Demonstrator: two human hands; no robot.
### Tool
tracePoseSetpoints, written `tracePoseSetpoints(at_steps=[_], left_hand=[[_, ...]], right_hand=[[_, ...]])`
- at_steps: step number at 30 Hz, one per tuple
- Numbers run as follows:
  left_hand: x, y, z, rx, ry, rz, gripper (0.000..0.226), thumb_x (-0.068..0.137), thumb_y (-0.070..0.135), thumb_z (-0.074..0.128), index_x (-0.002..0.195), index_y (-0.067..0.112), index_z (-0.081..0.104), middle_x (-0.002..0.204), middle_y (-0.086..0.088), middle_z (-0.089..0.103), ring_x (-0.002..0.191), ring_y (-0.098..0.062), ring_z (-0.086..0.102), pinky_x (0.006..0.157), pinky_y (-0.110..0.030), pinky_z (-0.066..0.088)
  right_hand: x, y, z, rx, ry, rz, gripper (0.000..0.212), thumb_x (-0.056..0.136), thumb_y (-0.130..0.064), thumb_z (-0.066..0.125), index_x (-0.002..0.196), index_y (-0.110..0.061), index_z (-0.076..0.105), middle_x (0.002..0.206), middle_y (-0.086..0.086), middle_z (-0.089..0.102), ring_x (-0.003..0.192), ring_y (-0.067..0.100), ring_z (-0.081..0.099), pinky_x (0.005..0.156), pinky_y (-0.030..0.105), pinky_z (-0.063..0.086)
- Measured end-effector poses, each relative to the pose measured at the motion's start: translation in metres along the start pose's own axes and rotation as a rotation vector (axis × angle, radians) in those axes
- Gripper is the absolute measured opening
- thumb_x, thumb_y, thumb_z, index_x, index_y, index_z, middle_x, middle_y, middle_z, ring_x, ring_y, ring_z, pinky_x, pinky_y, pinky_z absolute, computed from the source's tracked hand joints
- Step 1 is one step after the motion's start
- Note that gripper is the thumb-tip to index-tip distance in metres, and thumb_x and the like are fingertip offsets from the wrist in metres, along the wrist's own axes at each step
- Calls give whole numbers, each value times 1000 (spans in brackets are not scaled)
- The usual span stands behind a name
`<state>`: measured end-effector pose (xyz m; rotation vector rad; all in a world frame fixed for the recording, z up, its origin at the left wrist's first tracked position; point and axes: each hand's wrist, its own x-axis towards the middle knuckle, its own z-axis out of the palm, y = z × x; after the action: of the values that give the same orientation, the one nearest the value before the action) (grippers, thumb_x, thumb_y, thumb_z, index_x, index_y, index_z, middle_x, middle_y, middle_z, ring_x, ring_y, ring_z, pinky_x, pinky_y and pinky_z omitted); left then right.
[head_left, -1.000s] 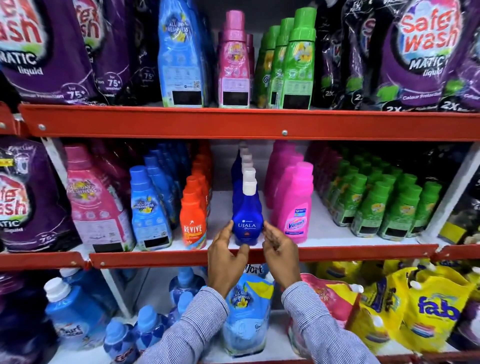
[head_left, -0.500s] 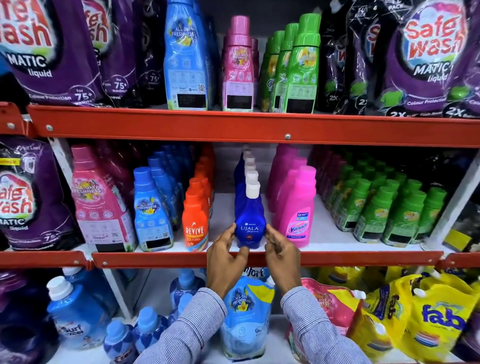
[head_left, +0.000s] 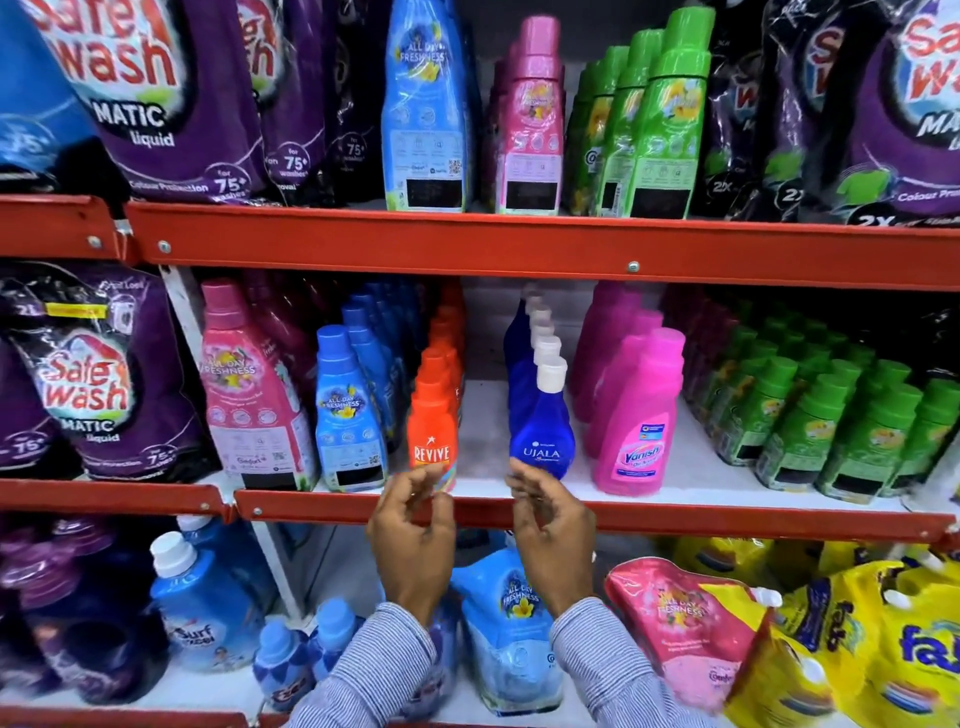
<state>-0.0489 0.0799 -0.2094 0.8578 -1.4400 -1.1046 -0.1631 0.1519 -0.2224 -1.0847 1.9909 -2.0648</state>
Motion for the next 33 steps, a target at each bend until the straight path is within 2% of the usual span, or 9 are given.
tracePoseSetpoints(at_steps=[2,6,9,12,16,18,21,26,33], left_hand=[[11,-3,-9,-5,26,-15,35,79,15,60,112,24,69,114,-5,75,109,-22,71,104,-54,55],[26,-11,-21,89,-112,-51,54,88,3,67,141,9,56,141,-10,63,130,-23,61,116,-52,47],[32,-12,-26,183,-200,-24,66,87,20,68,149,8,47,150,-9,57,137,-21,56,118,-49,45],[38,-11,-27,204,-256,-11,66,90,14,71,150,9,46,152,-7,55,139,-18,54,118,-47,45],[45,-12,-27,225,-289,16,62,90,10,70,149,12,49,147,-5,61,132,-18,60,115,-45,48],[48,-12,-27,227,-293,18,62,90,11,70,148,12,50,146,-6,61,132,-18,60,116,-45,47],[49,-12,-28,241,-299,28,61,90,9,70,148,10,50,146,-7,61,133,-18,60,117,-44,46],[47,-13,-28,249,-284,40,60,90,8,69,147,8,51,144,-9,62,131,-20,61,116,-44,47],[47,-13,-27,256,-283,20,63,90,9,69,149,9,48,147,-9,60,133,-20,60,116,-45,47]], right_hand=[[0,-4,22,16,-93,23,45,85,8,53,124,-13,63,115,3,72,105,3,67,96,20,51],[7,-6,47,-15,-196,82,52,87,6,51,138,-6,48,139,8,56,126,8,55,111,30,42],[13,-8,53,-96,-206,84,54,87,6,50,139,-3,46,142,10,53,129,10,51,114,31,38],[15,-10,56,-127,-193,87,52,86,7,50,137,-2,49,138,7,56,123,3,53,107,18,39],[15,-14,59,-109,-236,80,53,84,10,48,134,-7,55,125,-8,60,106,-22,53,95,3,39],[15,-15,59,-95,-246,92,53,84,12,47,133,-7,55,124,-8,60,105,-22,55,95,5,40],[15,-16,60,-99,-239,103,52,84,12,47,133,-6,55,127,-2,62,112,-8,59,98,10,42],[16,-16,57,-91,-253,100,52,84,10,48,132,-8,56,121,-9,63,107,-15,59,98,10,44],[19,-14,54,-72,-273,105,51,85,8,50,133,-9,56,128,1,65,117,1,61,105,25,46]])
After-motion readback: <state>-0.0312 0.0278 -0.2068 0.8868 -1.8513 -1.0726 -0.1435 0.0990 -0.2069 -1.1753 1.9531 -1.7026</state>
